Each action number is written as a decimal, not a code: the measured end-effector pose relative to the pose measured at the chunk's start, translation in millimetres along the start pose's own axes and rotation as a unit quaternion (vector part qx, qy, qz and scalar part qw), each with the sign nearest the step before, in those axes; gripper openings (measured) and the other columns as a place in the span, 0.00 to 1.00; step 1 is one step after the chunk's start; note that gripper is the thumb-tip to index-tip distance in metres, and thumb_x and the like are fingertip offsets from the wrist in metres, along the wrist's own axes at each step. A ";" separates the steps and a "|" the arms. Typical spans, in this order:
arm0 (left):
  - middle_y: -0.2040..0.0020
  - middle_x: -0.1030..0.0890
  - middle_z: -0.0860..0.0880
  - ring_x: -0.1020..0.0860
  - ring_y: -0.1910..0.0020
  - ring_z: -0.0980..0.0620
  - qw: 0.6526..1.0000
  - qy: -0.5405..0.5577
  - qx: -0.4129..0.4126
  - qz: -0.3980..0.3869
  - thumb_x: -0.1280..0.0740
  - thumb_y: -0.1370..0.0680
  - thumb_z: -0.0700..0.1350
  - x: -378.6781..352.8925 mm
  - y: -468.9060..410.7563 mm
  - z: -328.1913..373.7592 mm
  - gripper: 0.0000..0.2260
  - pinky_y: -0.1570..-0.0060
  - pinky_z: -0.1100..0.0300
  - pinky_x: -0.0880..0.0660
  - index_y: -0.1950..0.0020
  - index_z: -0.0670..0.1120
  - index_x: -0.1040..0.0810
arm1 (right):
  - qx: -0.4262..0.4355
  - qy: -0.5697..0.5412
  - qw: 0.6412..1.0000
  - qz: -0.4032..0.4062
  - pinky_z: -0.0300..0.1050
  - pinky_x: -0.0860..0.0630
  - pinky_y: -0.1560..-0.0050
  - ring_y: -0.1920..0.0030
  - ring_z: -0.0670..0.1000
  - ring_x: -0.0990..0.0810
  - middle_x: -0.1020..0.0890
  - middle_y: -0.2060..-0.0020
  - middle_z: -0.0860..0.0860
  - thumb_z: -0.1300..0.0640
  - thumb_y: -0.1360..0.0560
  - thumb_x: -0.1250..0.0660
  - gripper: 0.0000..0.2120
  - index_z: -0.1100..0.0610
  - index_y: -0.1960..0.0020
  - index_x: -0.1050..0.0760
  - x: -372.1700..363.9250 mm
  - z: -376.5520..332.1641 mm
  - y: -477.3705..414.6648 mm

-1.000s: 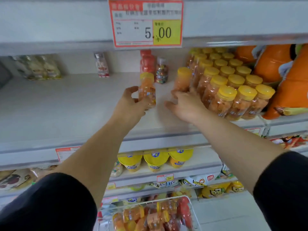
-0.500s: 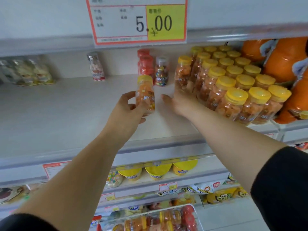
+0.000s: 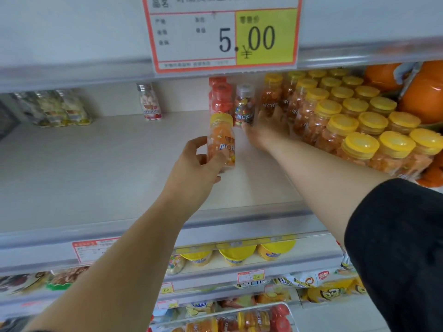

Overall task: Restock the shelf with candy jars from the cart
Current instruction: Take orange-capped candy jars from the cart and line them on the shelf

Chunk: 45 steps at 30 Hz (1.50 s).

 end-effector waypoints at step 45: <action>0.39 0.22 0.55 0.24 0.39 0.58 0.988 -0.140 -0.052 -0.047 0.31 0.21 0.47 -9.3 2.8 3.9 0.21 0.41 0.64 0.29 0.28 0.52 0.29 | 0.021 -0.206 0.974 0.087 0.52 0.29 0.33 0.34 0.58 0.26 0.26 0.35 0.58 0.47 0.30 0.25 0.37 0.59 0.28 0.35 36.6 26.4 85.3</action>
Point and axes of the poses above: each hand's wrist, its own y-axis away from the middle knuckle, its own x-axis out of the back of the hand, z = x × y, the point moved 10 cm from there along -y, towards the middle knuckle
